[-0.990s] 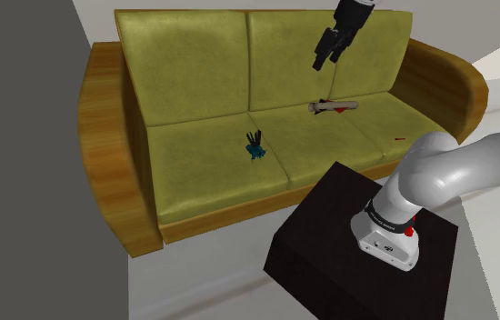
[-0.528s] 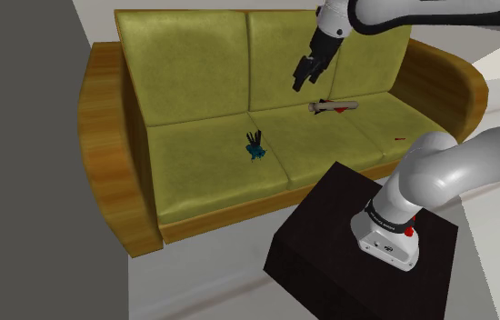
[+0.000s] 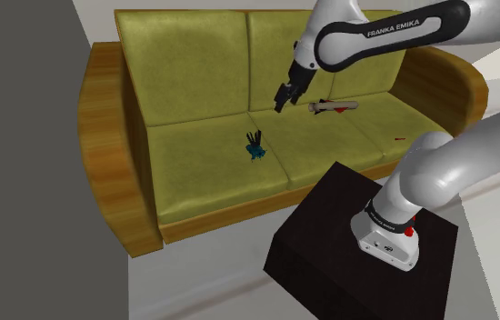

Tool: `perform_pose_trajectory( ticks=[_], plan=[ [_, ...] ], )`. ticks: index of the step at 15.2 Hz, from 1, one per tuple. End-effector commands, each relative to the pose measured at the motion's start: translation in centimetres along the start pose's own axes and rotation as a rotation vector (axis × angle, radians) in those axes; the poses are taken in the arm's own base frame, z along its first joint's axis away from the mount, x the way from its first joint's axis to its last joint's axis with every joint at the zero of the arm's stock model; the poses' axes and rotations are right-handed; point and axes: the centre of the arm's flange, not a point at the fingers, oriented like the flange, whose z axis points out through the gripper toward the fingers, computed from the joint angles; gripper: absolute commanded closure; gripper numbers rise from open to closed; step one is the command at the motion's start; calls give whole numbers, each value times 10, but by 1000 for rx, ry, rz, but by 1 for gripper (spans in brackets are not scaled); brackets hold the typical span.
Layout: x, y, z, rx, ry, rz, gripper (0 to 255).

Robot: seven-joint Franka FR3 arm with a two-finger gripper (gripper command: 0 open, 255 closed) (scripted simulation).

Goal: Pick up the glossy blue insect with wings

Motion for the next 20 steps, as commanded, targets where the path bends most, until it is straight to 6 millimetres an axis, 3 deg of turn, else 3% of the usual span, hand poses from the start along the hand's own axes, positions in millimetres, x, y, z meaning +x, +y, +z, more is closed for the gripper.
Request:
perform_pose_trajectory(
  ticks=[1, 12, 20],
  plan=[
    [6, 0, 26, 9, 1, 0, 0],
    [43, -6, 167, 58, -6, -2, 0],
    [37, -4, 211, 60, -7, -2, 0]
  ],
)
